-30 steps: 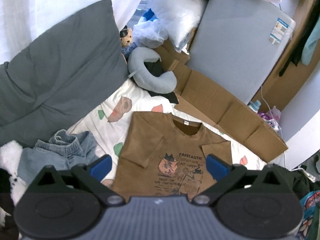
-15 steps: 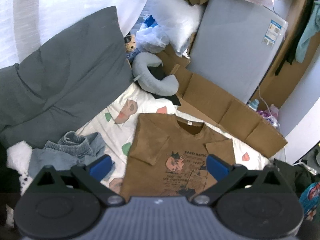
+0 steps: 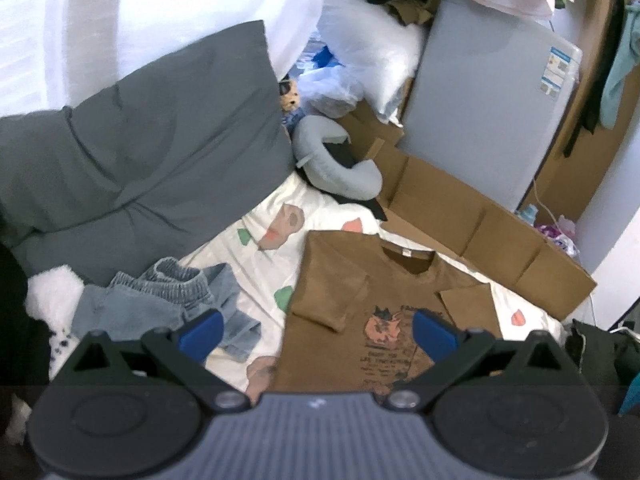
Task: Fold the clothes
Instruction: 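Move both open grippers over the shirt toward its hem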
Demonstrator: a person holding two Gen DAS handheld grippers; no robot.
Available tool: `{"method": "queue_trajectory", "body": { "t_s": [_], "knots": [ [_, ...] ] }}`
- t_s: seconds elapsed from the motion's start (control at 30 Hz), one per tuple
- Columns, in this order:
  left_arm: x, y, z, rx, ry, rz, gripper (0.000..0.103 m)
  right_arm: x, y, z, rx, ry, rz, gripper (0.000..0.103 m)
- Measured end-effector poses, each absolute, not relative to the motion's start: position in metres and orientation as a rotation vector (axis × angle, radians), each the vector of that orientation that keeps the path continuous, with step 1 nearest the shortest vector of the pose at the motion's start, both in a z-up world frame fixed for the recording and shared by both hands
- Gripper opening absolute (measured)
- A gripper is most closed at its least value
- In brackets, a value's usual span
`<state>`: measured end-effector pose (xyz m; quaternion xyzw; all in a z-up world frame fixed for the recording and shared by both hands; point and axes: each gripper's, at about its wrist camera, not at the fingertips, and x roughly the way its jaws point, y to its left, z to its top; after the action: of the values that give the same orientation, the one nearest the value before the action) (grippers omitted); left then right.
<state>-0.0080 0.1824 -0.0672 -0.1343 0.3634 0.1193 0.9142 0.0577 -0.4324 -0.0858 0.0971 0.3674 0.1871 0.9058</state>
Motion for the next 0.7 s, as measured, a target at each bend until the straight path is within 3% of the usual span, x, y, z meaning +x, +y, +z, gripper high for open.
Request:
{"method": "queue_trajectory", "body": {
  "t_s": [0.6, 0.7],
  "knots": [
    [-0.062, 0.21, -0.19, -0.335, 0.949, 0.339, 0.101, 0.024, -0.426, -0.194, 0.11, 0.916, 0.358, 0.092],
    [-0.071, 0.215, -0.212, -0.339, 0.991, 0.371, 0.1, 0.017, -0.424, -0.221, 0.113, 0.952, 0.365, 0.088]
  ]
}}
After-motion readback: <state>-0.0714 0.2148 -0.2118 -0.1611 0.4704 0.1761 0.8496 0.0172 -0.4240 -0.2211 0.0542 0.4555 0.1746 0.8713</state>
